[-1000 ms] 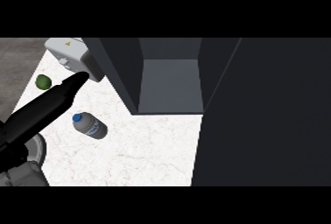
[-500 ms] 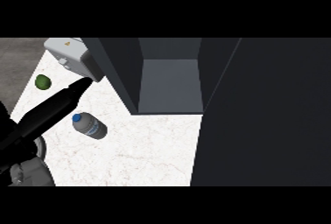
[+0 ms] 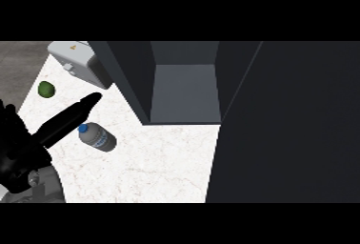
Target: Pick up the bottled water, place it into the cabinet and close the cabinet
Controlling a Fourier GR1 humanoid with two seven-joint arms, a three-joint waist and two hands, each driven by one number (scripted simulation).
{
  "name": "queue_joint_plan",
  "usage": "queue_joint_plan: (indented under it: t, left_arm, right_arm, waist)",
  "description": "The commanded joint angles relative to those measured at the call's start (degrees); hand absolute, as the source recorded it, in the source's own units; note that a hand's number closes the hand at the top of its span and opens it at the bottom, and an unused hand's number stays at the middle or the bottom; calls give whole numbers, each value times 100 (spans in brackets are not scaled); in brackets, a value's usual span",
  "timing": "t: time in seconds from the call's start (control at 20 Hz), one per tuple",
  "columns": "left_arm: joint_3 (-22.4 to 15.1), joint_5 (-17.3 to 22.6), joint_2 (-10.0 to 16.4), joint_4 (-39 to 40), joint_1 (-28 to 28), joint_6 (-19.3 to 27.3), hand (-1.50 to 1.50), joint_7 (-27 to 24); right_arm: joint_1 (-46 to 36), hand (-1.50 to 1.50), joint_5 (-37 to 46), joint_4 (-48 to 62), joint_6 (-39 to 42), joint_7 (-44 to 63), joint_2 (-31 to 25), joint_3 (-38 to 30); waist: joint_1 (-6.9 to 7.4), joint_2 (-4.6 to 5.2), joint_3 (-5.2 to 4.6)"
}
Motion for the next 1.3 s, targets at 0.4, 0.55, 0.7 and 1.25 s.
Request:
queue_joint_plan:
  t: [0.4,0.55,0.7,1.25]
  left_arm:
    - [374,1241,133,1310,322,650,-150,-1338]
    - [346,1919,136,1470,581,643,-150,-1918]
    - [327,2574,59,2002,734,837,-150,-2928]
    - [753,4091,-73,3172,477,465,-150,-4630]
  right_arm:
    - [433,-150,528,-1121,-160,236,-704,283]
    - [-91,-150,306,-472,-232,100,-478,-133]
    - [-149,-150,701,-283,-490,144,-323,337]
    - [-87,-150,850,-528,-747,156,-635,486]
  waist:
    - [-43,-3,0]
    - [28,10,3]
    - [8,10,-5]
    - [-3,2,-1]
